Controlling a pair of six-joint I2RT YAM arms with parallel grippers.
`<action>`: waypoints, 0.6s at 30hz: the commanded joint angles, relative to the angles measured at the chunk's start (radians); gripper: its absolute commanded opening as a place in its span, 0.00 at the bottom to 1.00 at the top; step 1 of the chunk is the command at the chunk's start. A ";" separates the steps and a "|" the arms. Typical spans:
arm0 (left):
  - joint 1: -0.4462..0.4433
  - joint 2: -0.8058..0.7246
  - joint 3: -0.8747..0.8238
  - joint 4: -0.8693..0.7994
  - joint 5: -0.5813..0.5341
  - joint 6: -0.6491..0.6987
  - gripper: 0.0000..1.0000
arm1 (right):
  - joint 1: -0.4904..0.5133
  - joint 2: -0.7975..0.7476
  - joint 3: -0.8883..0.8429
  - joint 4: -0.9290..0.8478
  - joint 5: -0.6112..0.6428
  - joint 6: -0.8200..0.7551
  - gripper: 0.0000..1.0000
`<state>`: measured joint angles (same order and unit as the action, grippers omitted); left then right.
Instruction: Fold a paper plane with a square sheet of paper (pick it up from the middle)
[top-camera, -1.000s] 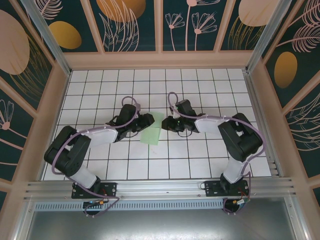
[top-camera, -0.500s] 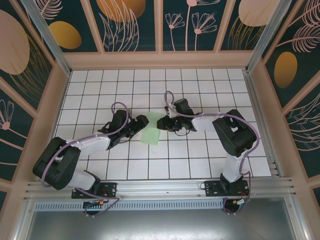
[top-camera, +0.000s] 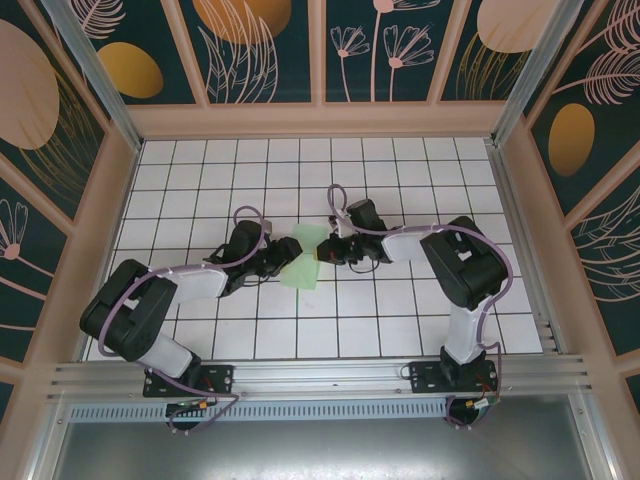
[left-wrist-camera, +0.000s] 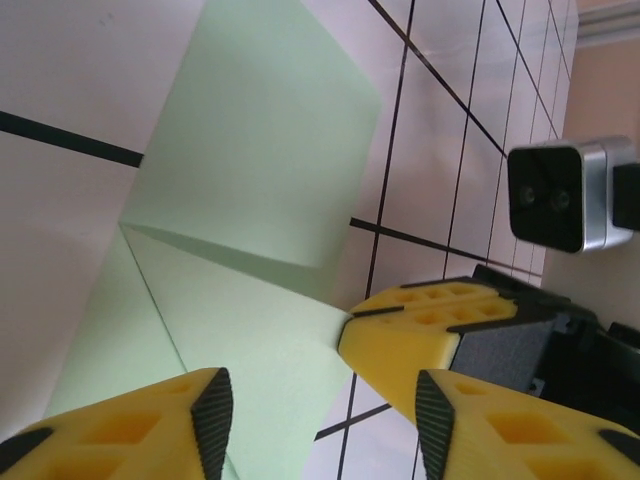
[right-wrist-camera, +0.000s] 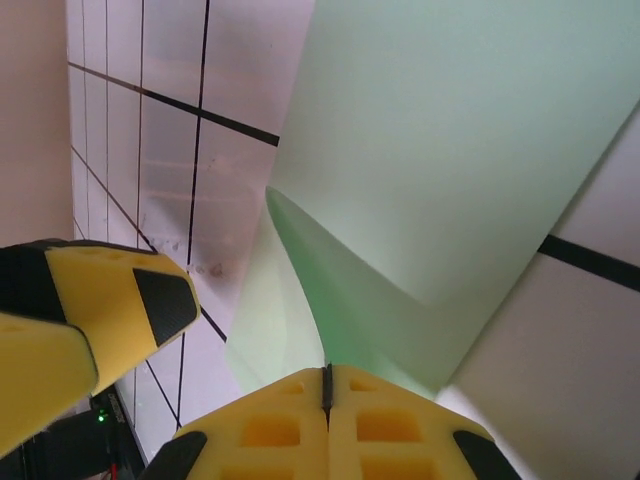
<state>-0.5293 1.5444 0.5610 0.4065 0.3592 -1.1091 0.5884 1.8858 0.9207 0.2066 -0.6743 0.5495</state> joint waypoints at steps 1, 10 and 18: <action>0.003 0.017 -0.009 0.048 0.036 0.000 0.49 | -0.022 -0.008 -0.019 0.053 -0.008 0.004 0.00; 0.003 0.064 -0.003 0.084 0.066 -0.006 0.42 | -0.035 -0.013 -0.039 0.079 -0.015 0.020 0.00; 0.003 0.121 0.029 0.082 0.078 0.024 0.41 | -0.036 -0.013 -0.040 0.075 -0.011 0.020 0.00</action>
<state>-0.5293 1.6444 0.5629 0.4709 0.4198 -1.1107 0.5560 1.8858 0.8936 0.2520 -0.6750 0.5610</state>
